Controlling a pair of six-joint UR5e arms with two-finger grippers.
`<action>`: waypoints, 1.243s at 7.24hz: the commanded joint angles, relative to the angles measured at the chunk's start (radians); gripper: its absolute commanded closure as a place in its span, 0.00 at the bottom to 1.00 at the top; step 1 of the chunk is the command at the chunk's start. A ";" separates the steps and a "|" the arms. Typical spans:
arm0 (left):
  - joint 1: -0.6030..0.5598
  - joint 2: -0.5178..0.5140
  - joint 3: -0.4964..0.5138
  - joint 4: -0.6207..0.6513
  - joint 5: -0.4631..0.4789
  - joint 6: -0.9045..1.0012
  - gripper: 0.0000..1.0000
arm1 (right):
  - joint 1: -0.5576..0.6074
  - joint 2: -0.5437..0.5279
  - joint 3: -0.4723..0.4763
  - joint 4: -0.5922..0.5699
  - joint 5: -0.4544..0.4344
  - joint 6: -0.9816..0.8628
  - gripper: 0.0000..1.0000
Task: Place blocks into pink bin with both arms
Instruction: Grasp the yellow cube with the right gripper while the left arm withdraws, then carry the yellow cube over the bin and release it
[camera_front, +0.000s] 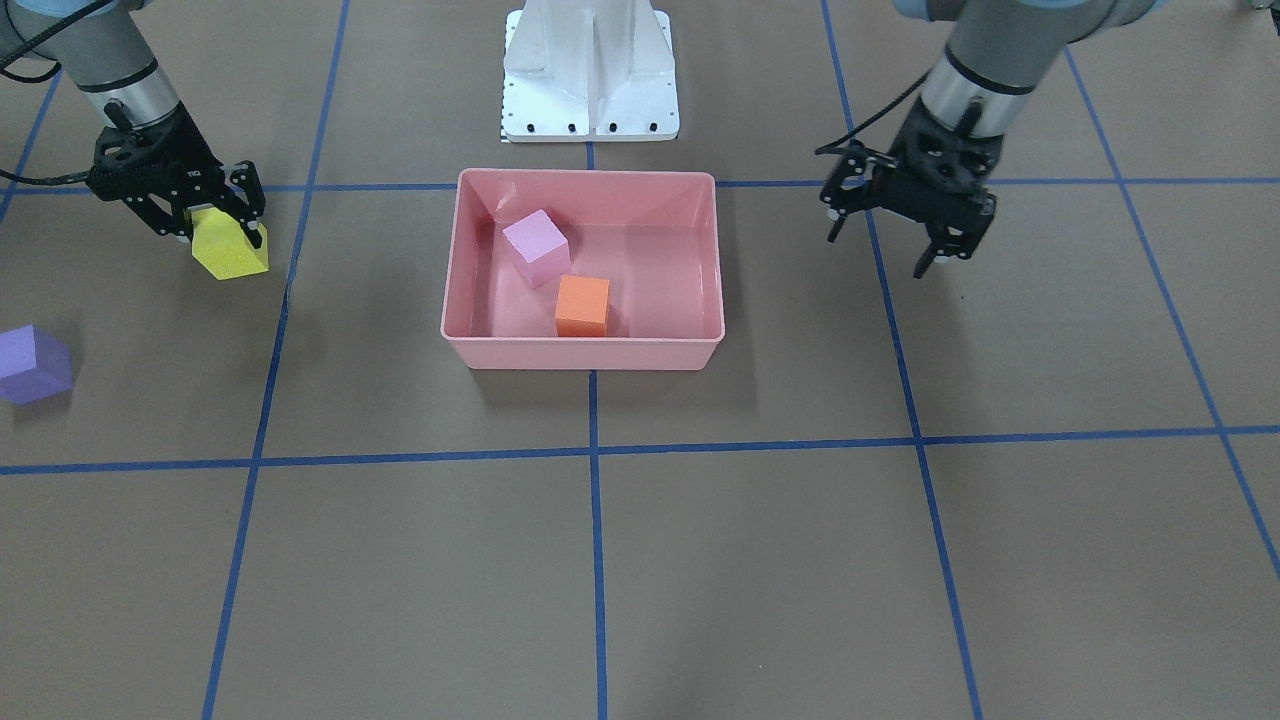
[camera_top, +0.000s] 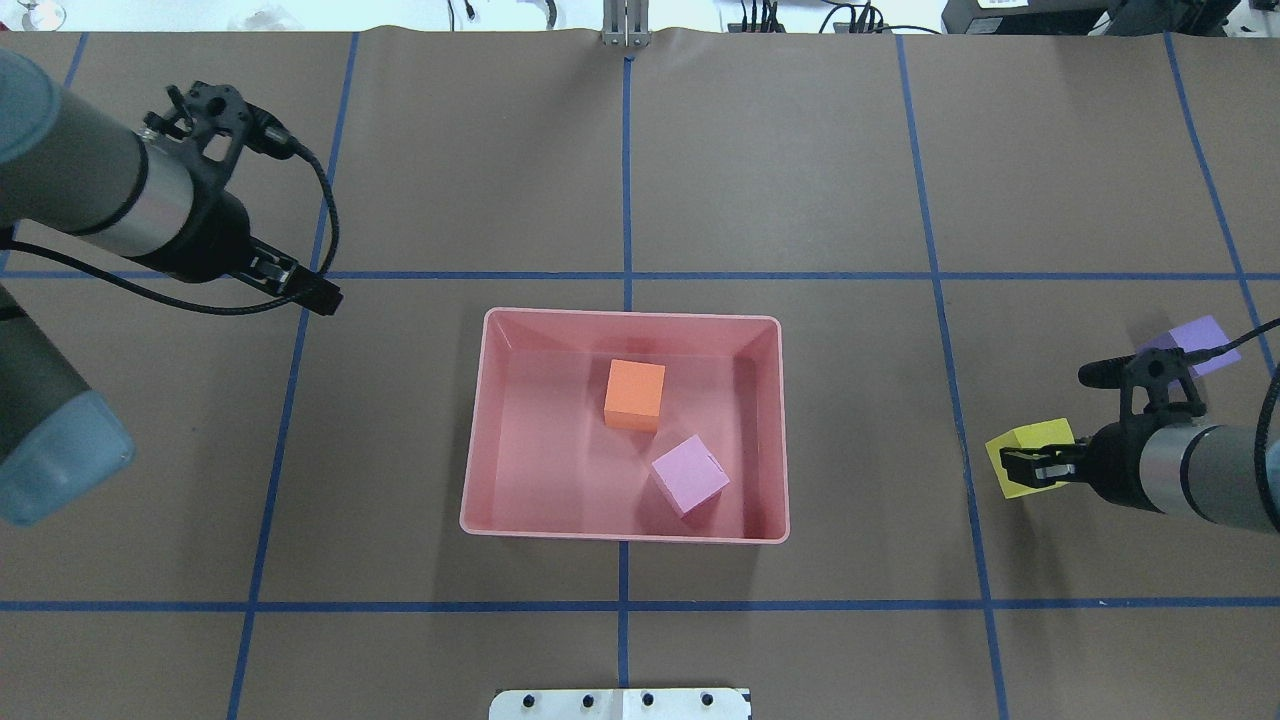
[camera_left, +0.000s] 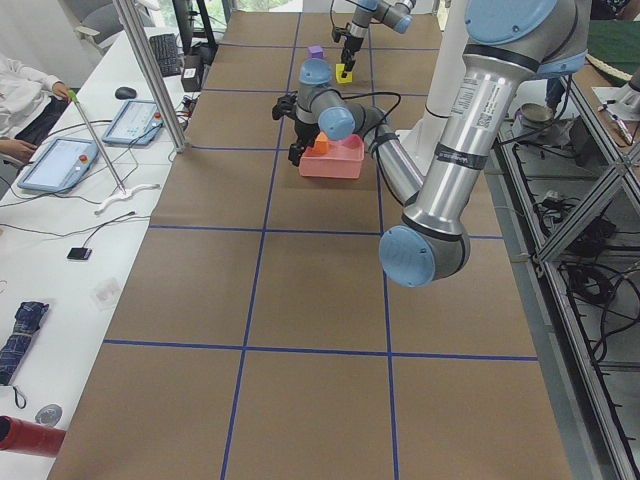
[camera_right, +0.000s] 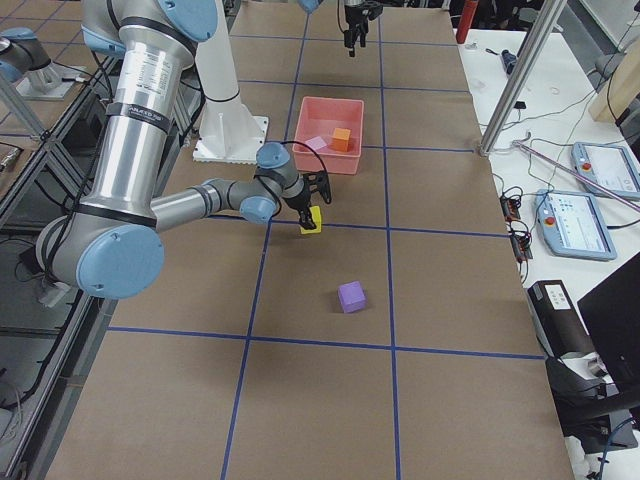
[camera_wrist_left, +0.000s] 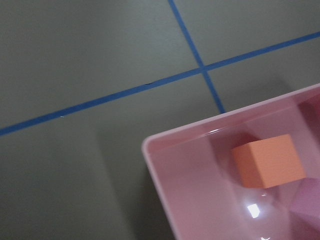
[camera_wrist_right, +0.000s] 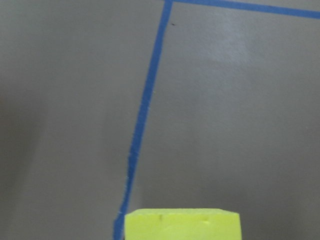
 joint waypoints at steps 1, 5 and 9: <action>-0.115 0.092 0.006 -0.005 -0.081 0.167 0.00 | 0.035 0.191 0.077 -0.280 0.034 0.060 1.00; -0.120 0.095 0.010 -0.005 -0.087 0.157 0.00 | -0.028 0.829 0.015 -0.890 0.017 0.311 0.99; -0.109 0.090 0.012 -0.007 -0.087 0.097 0.00 | -0.157 1.180 -0.217 -0.987 -0.127 0.584 0.02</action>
